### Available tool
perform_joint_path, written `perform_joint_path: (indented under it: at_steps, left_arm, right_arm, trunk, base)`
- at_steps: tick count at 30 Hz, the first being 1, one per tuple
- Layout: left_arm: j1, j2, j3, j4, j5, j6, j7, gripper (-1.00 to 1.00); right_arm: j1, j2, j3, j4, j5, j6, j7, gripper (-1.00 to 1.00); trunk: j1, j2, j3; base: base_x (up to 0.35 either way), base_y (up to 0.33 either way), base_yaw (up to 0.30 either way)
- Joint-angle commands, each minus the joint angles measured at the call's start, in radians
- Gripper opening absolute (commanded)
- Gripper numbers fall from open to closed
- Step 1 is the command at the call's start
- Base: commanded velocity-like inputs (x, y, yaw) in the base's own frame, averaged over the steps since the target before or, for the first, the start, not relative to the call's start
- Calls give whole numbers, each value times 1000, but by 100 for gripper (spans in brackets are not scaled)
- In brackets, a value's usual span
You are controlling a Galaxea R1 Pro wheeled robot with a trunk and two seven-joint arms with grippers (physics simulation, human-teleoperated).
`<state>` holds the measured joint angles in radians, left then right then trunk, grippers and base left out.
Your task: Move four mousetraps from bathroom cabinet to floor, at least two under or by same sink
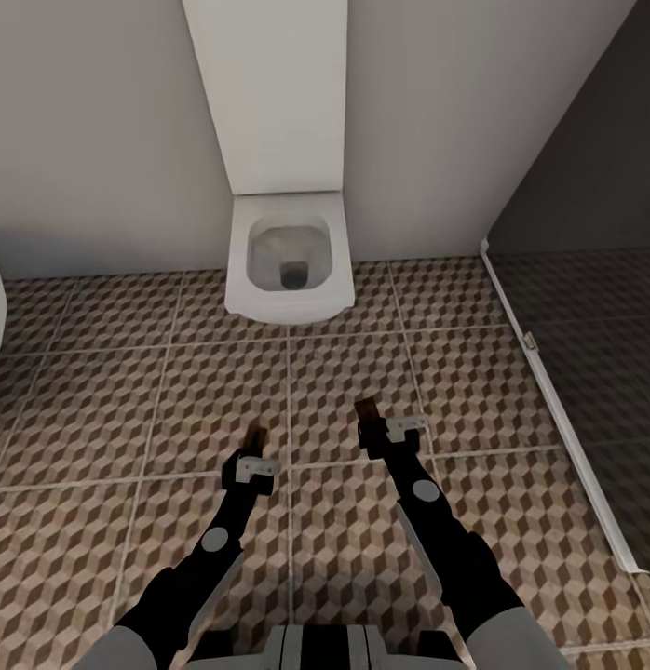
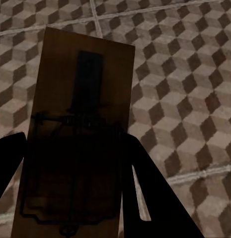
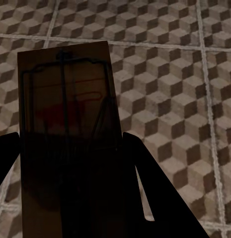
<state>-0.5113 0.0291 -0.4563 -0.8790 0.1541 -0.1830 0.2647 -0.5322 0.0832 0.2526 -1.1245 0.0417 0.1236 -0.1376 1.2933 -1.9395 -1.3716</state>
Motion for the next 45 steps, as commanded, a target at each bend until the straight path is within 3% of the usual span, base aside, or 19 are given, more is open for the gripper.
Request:
perform_joint_path:
  at_steps: [1,17,31,33,36,38,39,41,43,45]
  left_arm:
    - [-1,2,-7,0,10,-4,8,-100]
    - [-1,2,-7,-1,9,-4,8,-100]
    - [0,11,-3,-4,7,25,10,-100]
    - [0,10,1,-7,7,85,11,-100]
    - [0,9,16,-30,7,239,15,-100]
    - [-2,6,58,-82,7,361,17,-100]
    - [-2,4,74,-103,7,387,18,-100]
    - [-11,-7,135,-179,7,488,19,-100]
    - [-52,-16,173,-216,7,583,19,-100]
    - [-103,-19,196,-204,7,637,19,-100]
  right_arm:
    - [0,0,2,-3,1,6,-5,-100]
    - [0,0,2,-7,-1,7,-5,-100]
    - [0,0,4,-3,11,8,-3,-100]
    - [0,1,5,-3,30,21,-3,-100]
    - [-1,2,5,-5,55,93,0,-100]
    - [-3,3,5,-8,62,158,3,-100]
    - [-4,4,5,-8,63,169,4,-100]
    - [-25,11,5,-8,65,197,5,-100]
    - [-65,17,5,0,65,217,7,-100]
    - [-95,19,5,15,65,237,8,-100]
  trunk:
    - [4,-7,-5]
    - [65,-119,-78]
    - [65,-119,-82]
    - [65,-119,-82]
    - [65,-119,-82]
    - [65,-119,-82]
    - [65,-119,-82]
    - [65,-119,-82]
    - [65,-119,-82]
    - [65,-119,-82]
  base:
    - [0,0,0]
    - [0,0,0]
    - [0,0,0]
    - [0,0,0]
    - [0,0,0]
    - [0,0,0]
    - [0,0,0]
    - [0,0,0]
    - [0,0,0]
    - [0,0,0]
